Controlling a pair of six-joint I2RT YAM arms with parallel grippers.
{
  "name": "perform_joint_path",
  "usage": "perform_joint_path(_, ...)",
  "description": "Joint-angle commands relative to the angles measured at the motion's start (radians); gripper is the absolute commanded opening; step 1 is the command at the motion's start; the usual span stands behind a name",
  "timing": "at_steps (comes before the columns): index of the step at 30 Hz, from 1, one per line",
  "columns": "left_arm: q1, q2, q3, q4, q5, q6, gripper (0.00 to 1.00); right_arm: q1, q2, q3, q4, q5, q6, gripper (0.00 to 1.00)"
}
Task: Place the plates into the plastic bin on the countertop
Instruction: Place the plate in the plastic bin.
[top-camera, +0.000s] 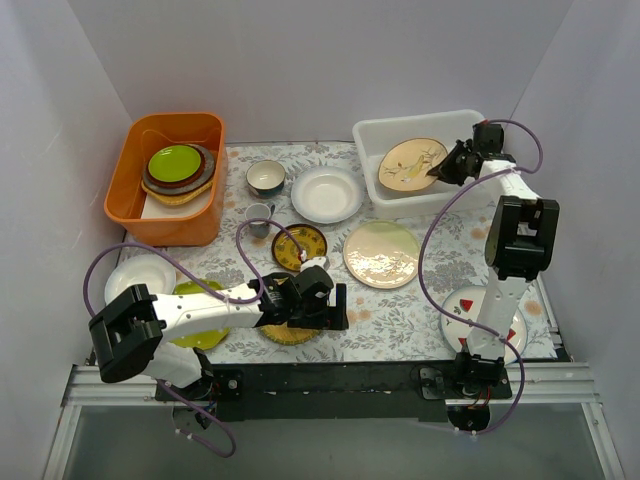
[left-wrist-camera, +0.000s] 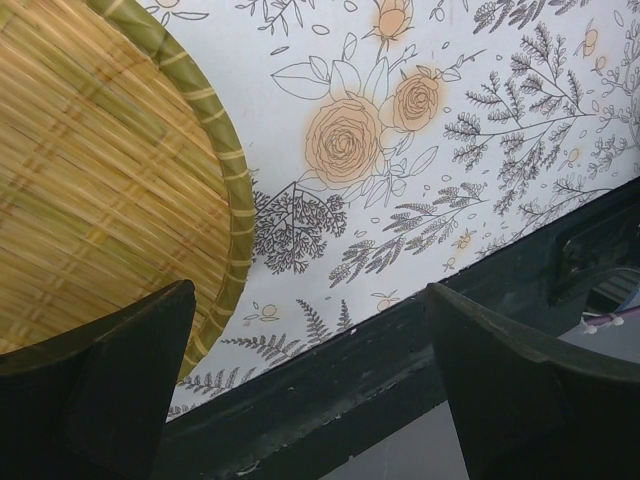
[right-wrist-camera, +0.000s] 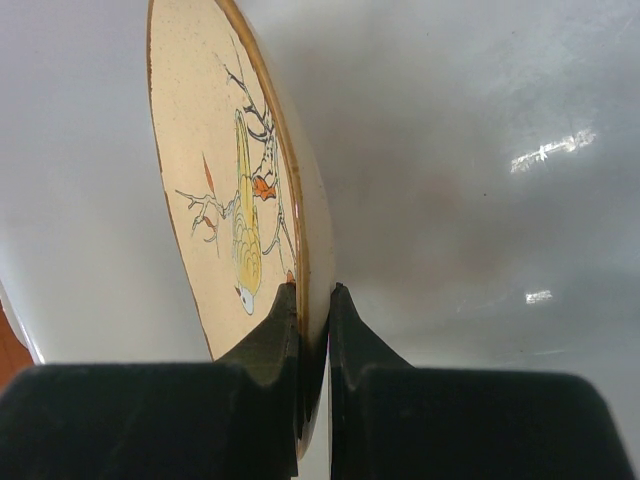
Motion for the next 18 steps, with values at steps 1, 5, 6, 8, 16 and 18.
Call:
perform_joint_path(1,-0.003,-0.017,-0.008,0.015,0.014,-0.010,0.98,0.005,-0.002,0.113,0.111,-0.060,0.025,0.03)
perform_joint_path(5,-0.004,-0.011,-0.002,0.017,0.023,-0.009,0.98,0.005,0.035,0.127,0.097,-0.080,0.020,0.06)
perform_joint_path(6,-0.003,-0.012,0.000,0.015,0.022,-0.006,0.98,0.005,0.040,0.127,0.096,-0.084,0.020,0.07)
perform_joint_path(8,-0.003,-0.015,0.001,0.009,0.019,-0.006,0.98,0.005,0.056,0.135,0.094,-0.092,0.017,0.09)
perform_joint_path(16,-0.003,-0.026,0.000,-0.014,0.008,-0.012,0.98,0.005,0.127,0.190,0.048,-0.135,0.002,0.20)
perform_joint_path(18,-0.003,-0.026,0.000,-0.015,0.006,-0.010,0.98,0.005,0.129,0.192,0.044,-0.129,0.000,0.29)
